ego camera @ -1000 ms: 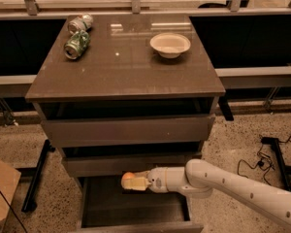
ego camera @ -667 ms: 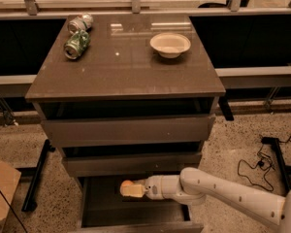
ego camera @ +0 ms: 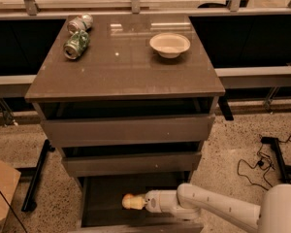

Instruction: Place orange into bottom drawer

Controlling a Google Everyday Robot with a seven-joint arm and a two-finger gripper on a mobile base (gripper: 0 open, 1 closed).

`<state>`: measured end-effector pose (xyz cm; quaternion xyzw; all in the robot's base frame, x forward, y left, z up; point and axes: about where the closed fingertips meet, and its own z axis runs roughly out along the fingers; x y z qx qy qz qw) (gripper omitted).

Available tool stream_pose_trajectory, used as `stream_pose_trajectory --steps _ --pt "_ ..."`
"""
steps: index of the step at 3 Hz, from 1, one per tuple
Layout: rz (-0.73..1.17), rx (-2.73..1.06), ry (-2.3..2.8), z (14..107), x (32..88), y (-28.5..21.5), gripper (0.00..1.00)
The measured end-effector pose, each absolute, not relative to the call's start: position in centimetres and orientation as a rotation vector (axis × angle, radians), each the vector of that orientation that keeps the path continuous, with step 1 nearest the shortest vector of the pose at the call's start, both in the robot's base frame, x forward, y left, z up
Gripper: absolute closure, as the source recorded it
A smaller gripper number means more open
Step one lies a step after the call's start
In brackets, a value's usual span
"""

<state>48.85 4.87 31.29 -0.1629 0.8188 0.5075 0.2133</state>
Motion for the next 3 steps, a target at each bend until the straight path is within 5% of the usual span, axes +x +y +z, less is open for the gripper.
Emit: stream_pose_trajectory --steps 3 --pt "1.37 -0.315 2.372 23.9 49.6 4.4 1.0"
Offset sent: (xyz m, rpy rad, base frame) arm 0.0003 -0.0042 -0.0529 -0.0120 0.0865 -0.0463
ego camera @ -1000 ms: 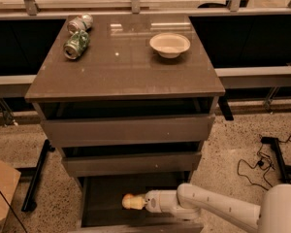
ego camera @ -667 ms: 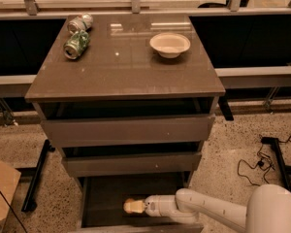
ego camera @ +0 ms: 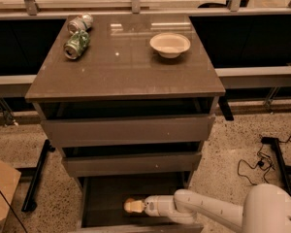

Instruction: Place orange into bottom drawer

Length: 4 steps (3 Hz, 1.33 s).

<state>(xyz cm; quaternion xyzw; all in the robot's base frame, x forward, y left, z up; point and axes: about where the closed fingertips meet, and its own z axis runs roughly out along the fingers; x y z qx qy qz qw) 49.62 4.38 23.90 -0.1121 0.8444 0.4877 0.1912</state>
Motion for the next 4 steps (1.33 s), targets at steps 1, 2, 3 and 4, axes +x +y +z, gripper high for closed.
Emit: stream_pose_trajectory --steps 1,2,3,4 --pt "1.297 -0.281 2.392 20.5 51.1 3.6 1.0" --pt "1.178 -0.231 2.443 16.9 52.8 2.2 0.97" --pt "1.133 -0.21 2.466 15.2 53.7 1.2 0.74" --pt "1.087 -0.218 2.508 14.3 53.8 1.0 0.5"
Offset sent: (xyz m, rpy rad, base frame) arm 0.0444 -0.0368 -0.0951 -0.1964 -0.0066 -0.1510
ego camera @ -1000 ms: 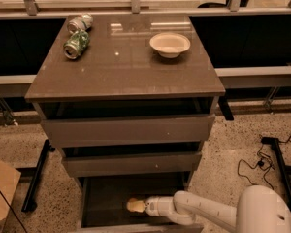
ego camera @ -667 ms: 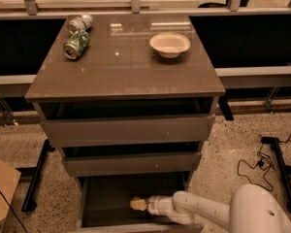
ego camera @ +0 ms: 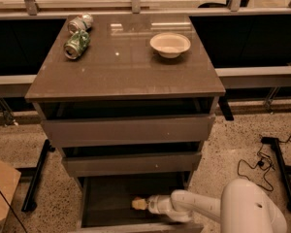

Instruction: Place orange into bottom drawer

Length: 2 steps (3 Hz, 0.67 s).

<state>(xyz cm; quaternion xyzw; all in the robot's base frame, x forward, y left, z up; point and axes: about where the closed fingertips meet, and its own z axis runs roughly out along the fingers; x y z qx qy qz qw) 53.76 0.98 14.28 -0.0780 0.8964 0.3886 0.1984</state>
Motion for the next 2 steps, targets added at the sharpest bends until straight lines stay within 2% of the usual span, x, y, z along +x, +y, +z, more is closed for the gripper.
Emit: stream_pose_trajectory --steps 2 --pt "1.105 -0.207 2.546 14.09 52.72 1.44 0.04"
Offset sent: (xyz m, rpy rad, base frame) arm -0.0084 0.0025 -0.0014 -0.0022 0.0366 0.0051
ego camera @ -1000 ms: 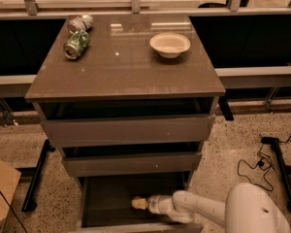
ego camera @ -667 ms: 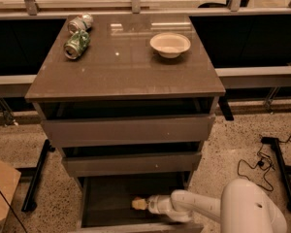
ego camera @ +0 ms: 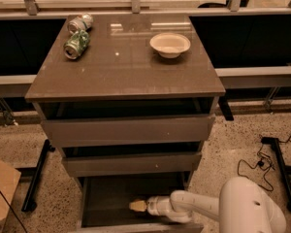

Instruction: Place orange into bottom drawer

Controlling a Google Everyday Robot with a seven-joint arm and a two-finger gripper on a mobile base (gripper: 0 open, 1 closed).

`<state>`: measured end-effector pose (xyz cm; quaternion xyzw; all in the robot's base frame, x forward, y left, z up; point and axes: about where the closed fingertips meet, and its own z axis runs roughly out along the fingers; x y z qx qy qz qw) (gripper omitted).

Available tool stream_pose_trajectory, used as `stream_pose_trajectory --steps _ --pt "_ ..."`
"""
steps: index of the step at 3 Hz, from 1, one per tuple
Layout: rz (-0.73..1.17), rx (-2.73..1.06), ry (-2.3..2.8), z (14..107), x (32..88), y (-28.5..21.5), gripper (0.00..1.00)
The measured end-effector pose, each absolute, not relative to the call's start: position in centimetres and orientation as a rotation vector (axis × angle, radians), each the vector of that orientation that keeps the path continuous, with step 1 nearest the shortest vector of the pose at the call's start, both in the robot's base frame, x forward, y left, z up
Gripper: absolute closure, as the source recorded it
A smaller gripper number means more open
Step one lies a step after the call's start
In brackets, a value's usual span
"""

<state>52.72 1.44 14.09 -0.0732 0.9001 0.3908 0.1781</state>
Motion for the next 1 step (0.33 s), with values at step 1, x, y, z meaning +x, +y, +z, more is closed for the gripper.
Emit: stream_pose_trajectory --steps 1 --pt "1.107 -0.208 2.546 14.07 52.68 1.52 0.0"
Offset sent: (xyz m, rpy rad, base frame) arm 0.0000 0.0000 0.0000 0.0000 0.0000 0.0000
